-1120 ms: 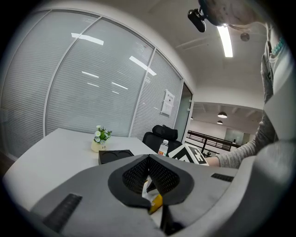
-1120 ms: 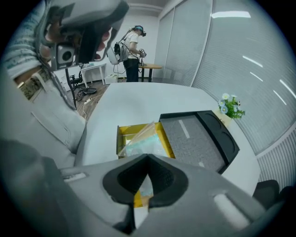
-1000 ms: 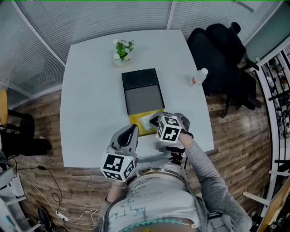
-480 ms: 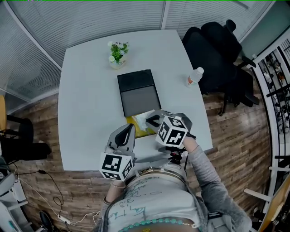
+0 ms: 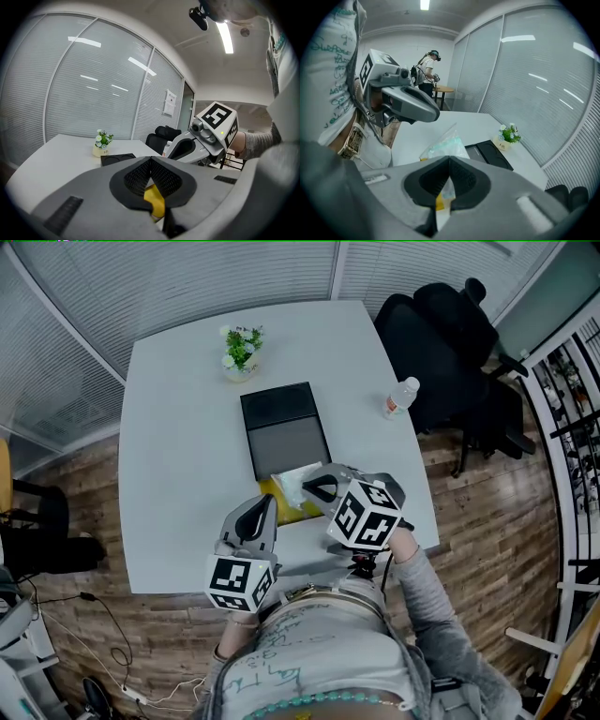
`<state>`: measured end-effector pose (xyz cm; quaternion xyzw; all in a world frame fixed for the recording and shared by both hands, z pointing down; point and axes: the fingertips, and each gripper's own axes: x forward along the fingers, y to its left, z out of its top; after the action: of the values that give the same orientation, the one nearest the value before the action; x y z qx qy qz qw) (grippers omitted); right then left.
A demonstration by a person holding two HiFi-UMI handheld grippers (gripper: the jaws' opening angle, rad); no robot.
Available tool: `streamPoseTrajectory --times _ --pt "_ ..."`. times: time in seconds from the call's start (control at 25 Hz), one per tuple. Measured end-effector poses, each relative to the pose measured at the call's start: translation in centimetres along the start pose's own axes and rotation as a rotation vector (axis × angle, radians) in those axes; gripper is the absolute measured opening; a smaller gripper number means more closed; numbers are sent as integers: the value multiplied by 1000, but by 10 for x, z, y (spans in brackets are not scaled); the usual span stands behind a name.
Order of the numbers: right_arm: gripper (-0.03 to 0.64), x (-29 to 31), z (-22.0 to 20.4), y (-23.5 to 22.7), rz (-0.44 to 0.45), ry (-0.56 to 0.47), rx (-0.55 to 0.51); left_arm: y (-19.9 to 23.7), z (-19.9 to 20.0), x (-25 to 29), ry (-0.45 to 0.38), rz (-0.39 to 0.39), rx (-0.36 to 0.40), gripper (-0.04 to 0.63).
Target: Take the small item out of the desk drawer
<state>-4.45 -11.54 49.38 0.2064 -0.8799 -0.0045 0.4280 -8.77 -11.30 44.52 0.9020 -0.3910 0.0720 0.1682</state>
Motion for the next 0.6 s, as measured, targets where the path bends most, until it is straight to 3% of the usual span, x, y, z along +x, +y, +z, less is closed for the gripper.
streamPoseTrajectory --times 0.6 --pt "3 -12 6 1 -9 -11 6 -2 -1 1 8 -8 9 -2"
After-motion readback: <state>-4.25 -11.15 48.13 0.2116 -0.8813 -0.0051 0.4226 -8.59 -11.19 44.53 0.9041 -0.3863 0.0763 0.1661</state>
